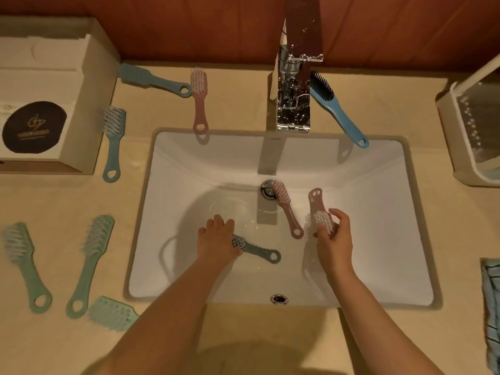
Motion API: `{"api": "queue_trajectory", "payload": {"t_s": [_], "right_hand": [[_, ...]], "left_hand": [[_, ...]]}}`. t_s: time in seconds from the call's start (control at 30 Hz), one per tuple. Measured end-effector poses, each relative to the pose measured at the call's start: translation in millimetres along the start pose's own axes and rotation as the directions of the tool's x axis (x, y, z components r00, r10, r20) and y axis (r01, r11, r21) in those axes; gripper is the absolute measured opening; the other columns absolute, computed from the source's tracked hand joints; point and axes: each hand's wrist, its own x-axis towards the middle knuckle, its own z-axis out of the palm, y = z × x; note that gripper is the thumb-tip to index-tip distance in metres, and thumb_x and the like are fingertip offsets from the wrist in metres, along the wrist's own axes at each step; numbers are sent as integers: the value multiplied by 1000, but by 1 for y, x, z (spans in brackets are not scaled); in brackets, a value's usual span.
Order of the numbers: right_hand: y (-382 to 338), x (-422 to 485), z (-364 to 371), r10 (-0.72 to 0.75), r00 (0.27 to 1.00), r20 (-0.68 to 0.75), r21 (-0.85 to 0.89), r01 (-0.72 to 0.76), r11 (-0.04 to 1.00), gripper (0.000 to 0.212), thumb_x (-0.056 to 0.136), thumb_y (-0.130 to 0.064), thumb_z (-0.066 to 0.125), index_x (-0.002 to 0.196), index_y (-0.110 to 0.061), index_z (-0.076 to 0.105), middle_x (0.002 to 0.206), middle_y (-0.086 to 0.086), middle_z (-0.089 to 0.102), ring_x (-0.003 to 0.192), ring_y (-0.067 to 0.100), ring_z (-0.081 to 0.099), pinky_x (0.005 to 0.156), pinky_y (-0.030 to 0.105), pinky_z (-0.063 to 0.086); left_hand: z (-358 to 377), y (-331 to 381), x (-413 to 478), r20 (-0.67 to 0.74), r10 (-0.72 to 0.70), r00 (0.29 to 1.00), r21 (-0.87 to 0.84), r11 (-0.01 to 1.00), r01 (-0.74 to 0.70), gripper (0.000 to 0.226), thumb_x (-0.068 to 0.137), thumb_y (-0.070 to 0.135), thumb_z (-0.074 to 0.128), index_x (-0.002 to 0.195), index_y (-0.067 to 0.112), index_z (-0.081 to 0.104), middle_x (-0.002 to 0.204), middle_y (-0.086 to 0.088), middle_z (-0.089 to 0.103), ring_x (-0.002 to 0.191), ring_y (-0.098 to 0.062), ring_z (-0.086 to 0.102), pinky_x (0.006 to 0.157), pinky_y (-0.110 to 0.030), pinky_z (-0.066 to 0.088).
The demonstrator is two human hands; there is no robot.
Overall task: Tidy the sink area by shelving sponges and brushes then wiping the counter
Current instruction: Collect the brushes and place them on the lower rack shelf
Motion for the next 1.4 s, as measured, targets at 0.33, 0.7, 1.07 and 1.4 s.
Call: {"api": "queue_trajectory", "payload": {"t_s": [0.33, 0.7, 1.07, 1.4], "right_hand": [[-18, -35, -13, 47, 999, 22, 217, -51, 975, 28, 91, -14, 56, 114, -20, 41, 88, -5, 58, 65, 11, 58, 48, 10, 45], [-33, -62, -45, 49, 993, -106, 386, -4, 923, 16, 87, -16, 62, 103, -14, 59, 89, 1, 64, 74, 9, 58, 67, 21, 46], [-56, -55, -94, 139, 990, -36, 713, -72, 698, 20, 92, -25, 54, 111, -29, 60, 116, -3, 65, 104, 8, 61, 89, 25, 45], [-60, -17, -187, 77, 996, 44, 863, -77, 499, 26, 97, -18, 43, 121, -23, 52, 116, -1, 59, 108, 11, 57, 93, 34, 51]], "left_hand": [[-42, -16, -14, -28, -16, 999, -581, 814, -3, 40, 73, 32, 77, 92, 14, 47, 78, 2, 52, 64, -12, 45, 51, -17, 36], [-85, 15, -69, -196, -89, 977, -905, 399, -145, 34, 73, 8, 76, 98, 5, 52, 88, -2, 58, 76, -11, 56, 60, -15, 49], [-116, 80, -92, -234, -24, 972, -951, 215, -224, 29, 79, 0, 68, 96, 21, 56, 89, 2, 62, 83, -2, 61, 72, -14, 51], [-119, 163, -96, -172, -119, 978, -981, -74, -182, 33, 89, -1, 53, 106, 27, 58, 105, 0, 66, 93, -12, 67, 82, -29, 56]]}}
